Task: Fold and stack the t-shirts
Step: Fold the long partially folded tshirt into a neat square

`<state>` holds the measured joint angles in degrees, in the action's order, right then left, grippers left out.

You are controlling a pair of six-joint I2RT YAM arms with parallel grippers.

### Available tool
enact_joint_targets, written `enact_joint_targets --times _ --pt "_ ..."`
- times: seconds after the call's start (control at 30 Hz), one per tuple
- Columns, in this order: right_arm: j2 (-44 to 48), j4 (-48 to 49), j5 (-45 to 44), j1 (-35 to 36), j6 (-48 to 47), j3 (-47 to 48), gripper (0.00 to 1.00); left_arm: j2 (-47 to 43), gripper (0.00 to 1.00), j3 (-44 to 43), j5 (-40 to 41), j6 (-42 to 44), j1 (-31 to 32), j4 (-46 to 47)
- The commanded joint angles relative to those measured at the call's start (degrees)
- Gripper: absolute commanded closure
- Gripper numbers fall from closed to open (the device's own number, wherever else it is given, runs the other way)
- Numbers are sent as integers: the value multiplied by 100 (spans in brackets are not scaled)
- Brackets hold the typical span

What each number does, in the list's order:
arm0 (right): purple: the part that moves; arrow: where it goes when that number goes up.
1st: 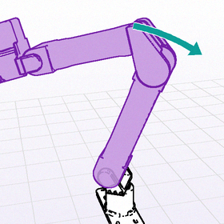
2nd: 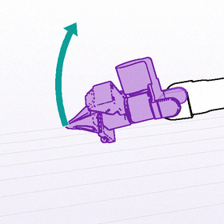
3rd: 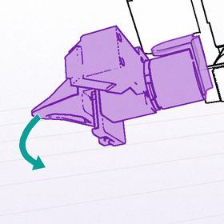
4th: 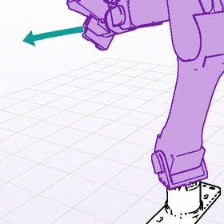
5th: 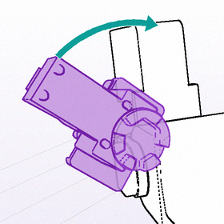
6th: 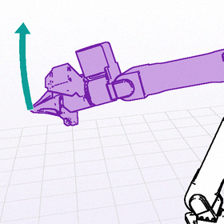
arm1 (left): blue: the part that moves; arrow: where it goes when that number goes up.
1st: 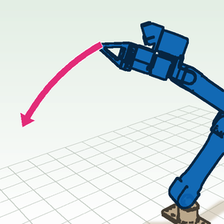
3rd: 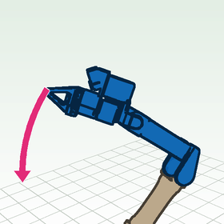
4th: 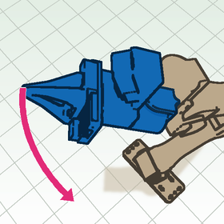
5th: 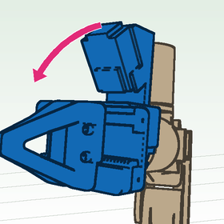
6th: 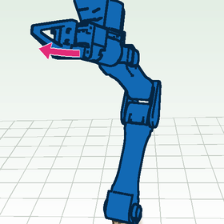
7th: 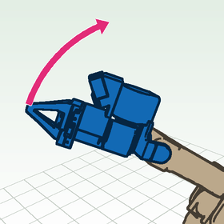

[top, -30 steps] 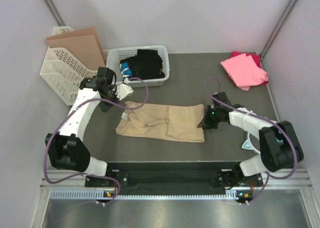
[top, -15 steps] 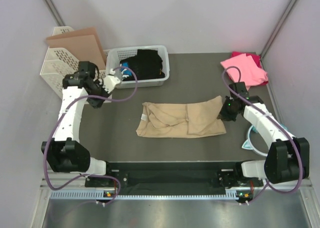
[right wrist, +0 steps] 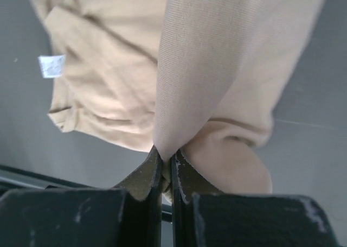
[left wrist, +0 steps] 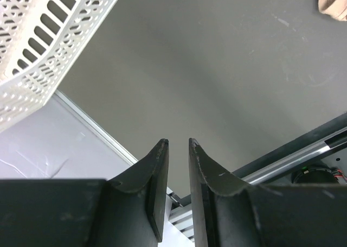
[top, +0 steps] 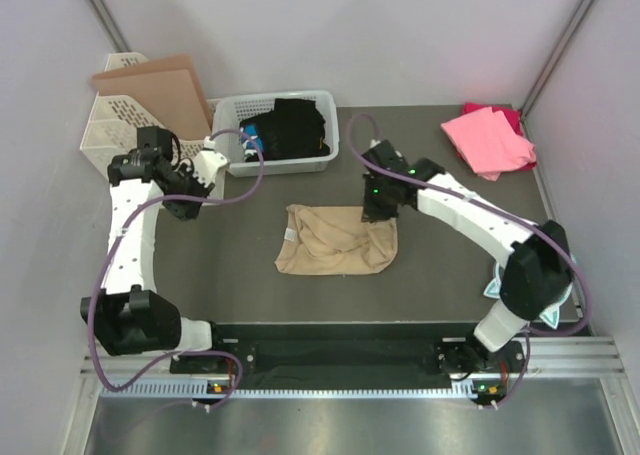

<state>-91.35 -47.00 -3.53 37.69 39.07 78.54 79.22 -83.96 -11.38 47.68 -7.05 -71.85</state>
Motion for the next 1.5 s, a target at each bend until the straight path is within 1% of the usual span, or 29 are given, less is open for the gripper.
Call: enact_joint_targets --times 0.0,0.03,0.17,0.37,0.47,0.87,1.17,1.2,1.23,1.27,1.3,1.33,1.4,1.47 --pt "-706 -212 -218 616 267 1002 100 -302 73 169 -172 4 -112 40" --pt "-830 -248 -227 791 277 1136 100 -345 73 248 -146 22 -130 57" --pt "-1489 -441 -245 1099 294 1891 100 -460 73 451 -93 110 -191 189" --pt "-2148 -696 -245 1495 356 2752 100 -574 73 723 -5 250 -314 339" --pt "-2404 -723 -253 1697 391 3025 100 -618 73 855 4 321 -367 409" --pt "-3502 -573 212 2163 461 3685 100 -671 73 969 -5 488 -517 453" --pt "-3942 -353 590 2383 409 3949 99 -645 73 1031 -49 479 -543 462" --pt "-3969 -345 634 2392 374 3976 96 -645 73 1049 -49 488 -534 453" --pt "-3995 -336 739 2401 339 3993 79 -645 73 1049 -58 488 -543 462" --pt "-4048 -318 792 2409 286 4028 69 -645 73 1057 -66 488 -543 453" --pt "-4075 -292 879 2427 242 4046 55 -645 73 1066 -75 488 -543 453" --pt "-4092 -292 906 2436 215 4090 48 -645 73 1066 -67 488 -543 444" --pt "-4075 -274 994 2436 84 4134 41 -627 73 1084 -75 488 -543 444" --pt "-3970 -292 1056 2436 -100 4248 39 -627 73 1084 -67 488 -543 427"
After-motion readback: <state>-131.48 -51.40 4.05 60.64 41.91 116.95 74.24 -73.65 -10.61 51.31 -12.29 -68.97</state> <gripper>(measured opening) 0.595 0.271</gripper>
